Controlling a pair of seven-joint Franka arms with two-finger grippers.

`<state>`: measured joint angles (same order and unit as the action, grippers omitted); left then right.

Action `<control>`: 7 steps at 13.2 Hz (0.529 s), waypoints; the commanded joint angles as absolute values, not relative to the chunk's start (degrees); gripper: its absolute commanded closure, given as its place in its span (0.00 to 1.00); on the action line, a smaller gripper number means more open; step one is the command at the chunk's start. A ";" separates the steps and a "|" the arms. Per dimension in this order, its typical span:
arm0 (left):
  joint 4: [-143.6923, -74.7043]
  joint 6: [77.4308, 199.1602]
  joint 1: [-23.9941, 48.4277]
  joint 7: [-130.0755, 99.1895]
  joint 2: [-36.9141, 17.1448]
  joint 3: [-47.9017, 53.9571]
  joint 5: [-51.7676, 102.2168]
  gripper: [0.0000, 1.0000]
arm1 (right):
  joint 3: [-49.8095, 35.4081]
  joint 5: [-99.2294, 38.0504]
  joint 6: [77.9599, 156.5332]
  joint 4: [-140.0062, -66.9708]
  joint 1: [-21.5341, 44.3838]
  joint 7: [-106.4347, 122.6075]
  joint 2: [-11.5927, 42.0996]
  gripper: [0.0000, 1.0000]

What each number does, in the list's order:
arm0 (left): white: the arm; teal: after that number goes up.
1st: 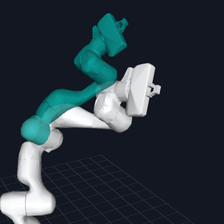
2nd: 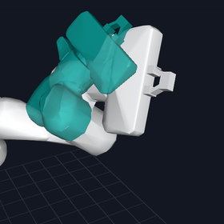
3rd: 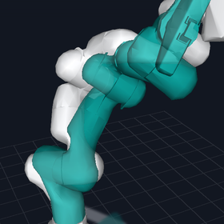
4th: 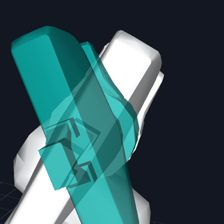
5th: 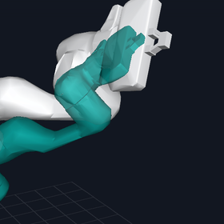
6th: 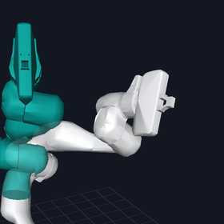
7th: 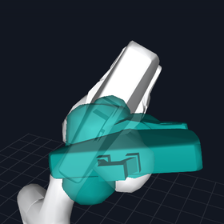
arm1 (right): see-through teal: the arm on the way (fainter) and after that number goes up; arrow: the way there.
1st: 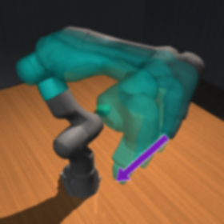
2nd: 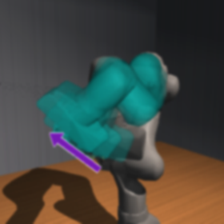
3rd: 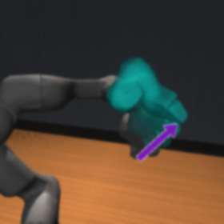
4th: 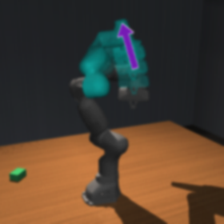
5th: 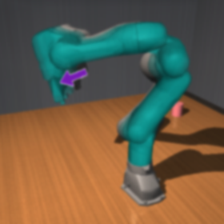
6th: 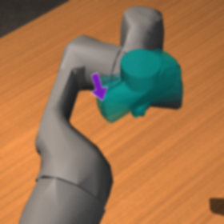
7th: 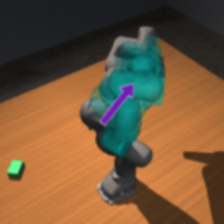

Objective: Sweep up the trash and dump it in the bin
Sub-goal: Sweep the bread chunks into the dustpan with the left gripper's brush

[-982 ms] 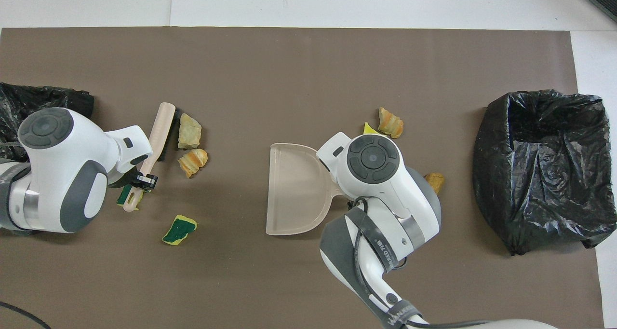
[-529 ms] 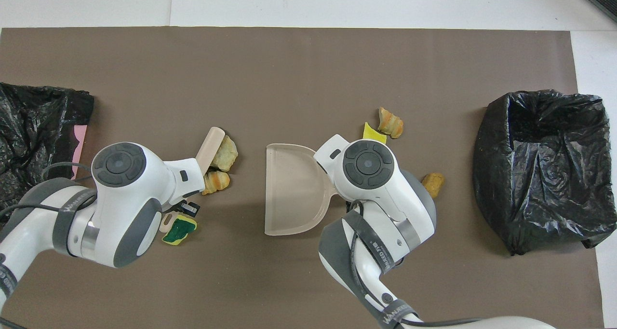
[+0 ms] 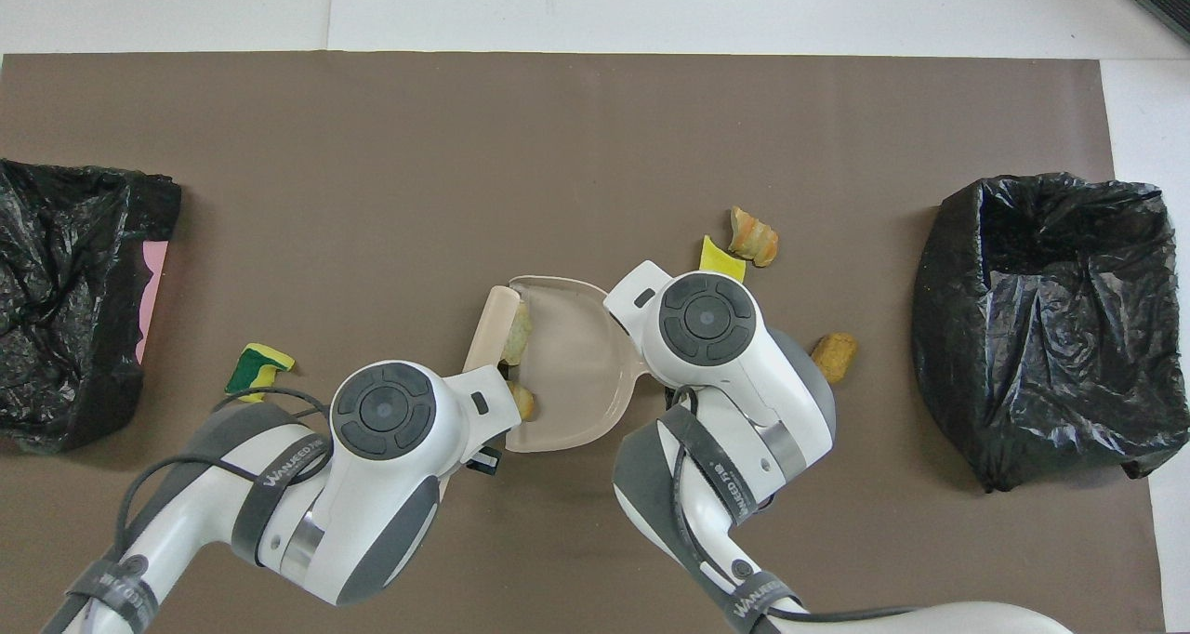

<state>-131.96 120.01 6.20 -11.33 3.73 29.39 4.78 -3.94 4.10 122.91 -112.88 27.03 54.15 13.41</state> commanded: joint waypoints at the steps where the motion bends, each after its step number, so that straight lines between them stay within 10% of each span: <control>1: -130.89 117.27 7.21 -13.44 4.57 30.93 12.62 1.00 | -4.22 5.54 124.89 -113.47 26.98 53.09 14.15 1.00; 7: -123.84 111.45 5.54 -20.73 4.57 28.22 20.65 1.00 | -4.22 5.63 124.45 -113.29 27.07 53.17 14.15 1.00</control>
